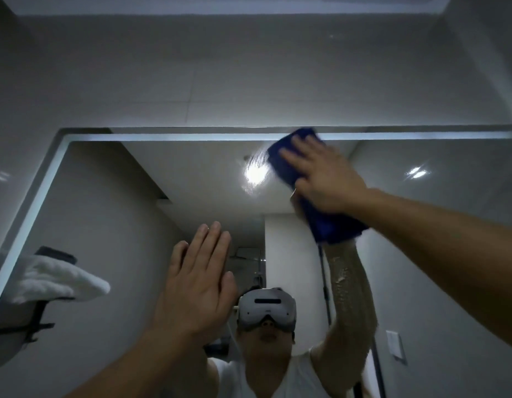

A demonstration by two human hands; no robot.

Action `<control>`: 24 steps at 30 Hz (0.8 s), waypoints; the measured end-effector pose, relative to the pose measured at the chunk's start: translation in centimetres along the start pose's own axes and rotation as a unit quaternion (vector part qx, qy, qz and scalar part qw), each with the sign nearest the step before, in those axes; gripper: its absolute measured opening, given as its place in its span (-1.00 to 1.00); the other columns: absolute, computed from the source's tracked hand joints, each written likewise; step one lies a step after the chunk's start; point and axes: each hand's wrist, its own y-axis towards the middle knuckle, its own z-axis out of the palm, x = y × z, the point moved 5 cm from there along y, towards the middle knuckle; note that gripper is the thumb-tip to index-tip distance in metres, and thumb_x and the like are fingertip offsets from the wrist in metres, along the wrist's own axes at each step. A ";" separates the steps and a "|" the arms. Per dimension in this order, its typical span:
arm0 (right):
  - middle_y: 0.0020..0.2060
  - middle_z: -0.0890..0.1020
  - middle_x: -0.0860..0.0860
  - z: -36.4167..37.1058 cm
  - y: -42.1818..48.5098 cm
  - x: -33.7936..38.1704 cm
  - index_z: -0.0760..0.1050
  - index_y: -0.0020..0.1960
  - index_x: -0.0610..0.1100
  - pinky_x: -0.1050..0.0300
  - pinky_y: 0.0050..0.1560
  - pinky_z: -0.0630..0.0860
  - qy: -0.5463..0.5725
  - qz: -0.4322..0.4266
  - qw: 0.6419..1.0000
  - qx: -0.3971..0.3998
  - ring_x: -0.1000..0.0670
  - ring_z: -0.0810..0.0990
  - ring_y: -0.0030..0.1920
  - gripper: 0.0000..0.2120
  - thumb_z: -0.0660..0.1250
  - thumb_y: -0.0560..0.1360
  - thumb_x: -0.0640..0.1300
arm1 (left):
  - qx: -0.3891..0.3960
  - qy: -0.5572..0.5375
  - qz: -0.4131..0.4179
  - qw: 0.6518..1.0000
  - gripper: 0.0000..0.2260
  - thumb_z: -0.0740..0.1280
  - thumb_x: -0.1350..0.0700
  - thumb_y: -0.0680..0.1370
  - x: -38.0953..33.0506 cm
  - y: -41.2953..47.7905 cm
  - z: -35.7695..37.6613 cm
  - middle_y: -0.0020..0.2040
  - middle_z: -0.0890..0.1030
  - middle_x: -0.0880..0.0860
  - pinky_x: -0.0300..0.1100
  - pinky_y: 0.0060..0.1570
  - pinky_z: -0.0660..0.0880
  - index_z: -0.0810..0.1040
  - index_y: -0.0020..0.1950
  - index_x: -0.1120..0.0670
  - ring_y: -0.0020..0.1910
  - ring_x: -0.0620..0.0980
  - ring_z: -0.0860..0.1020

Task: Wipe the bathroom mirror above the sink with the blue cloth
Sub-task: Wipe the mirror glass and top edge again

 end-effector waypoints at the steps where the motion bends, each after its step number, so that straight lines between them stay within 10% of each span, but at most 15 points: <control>1: 0.61 -0.05 -0.02 -0.7 1.5 -2.7 -0.05 0.61 0.08 -0.14 0.54 -0.03 0.008 0.081 0.997 -0.006 -0.09 -0.10 0.59 -0.38 0.01 0.59 0.08 | -0.003 -0.001 0.001 1.000 -0.45 0.05 -0.04 0.59 -0.1 0.0 0.0 0.59 0.24 0.06 0.06 0.45 0.10 0.31 0.55 0.12 0.58 -0.03 0.11; 5: 0.60 -0.06 -0.07 -1.2 3.8 -5.8 -0.08 0.61 0.00 -0.24 0.53 -0.06 0.056 0.253 0.966 -0.018 -0.17 -0.11 0.58 -0.38 0.06 0.61 0.00 | -0.015 0.002 0.004 1.000 -0.45 0.06 -0.04 0.58 0.0 0.0 -0.1 0.58 0.25 0.07 0.05 0.44 0.11 0.32 0.54 0.12 0.57 -0.02 0.13; 13: 0.60 -0.13 0.05 0.2 -1.1 1.8 -0.14 0.60 0.14 -0.07 0.56 -0.16 0.000 -0.113 0.993 0.035 -0.01 -0.20 0.59 -0.37 -0.08 0.56 0.13 | -0.008 0.005 0.004 1.000 -0.45 0.03 -0.05 0.60 -0.3 -0.1 -0.3 0.59 0.23 0.09 -0.02 0.47 0.06 0.27 0.56 0.14 0.58 -0.02 0.09; 19: 0.61 -0.15 -0.04 -1.2 4.7 -4.0 -0.14 0.62 0.03 -0.21 0.53 -0.12 0.069 0.176 0.982 0.016 -0.13 -0.20 0.58 -0.38 0.05 0.64 0.02 | -0.013 0.013 0.002 1.000 -0.44 0.05 -0.04 0.58 -0.4 0.0 -0.3 0.58 0.25 0.09 0.04 0.47 0.08 0.30 0.55 0.14 0.58 0.00 0.13; 24: 0.61 -0.12 -0.02 -0.9 6.1 2.7 -0.10 0.61 0.08 -0.15 0.54 -0.13 0.066 0.045 0.997 0.008 -0.08 -0.19 0.59 -0.39 0.04 0.63 0.02 | -0.003 0.015 0.005 1.000 -0.44 0.02 -0.06 0.61 -0.3 -0.1 -0.3 0.60 0.18 0.07 -0.04 0.48 0.02 0.22 0.58 0.11 0.59 -0.05 0.04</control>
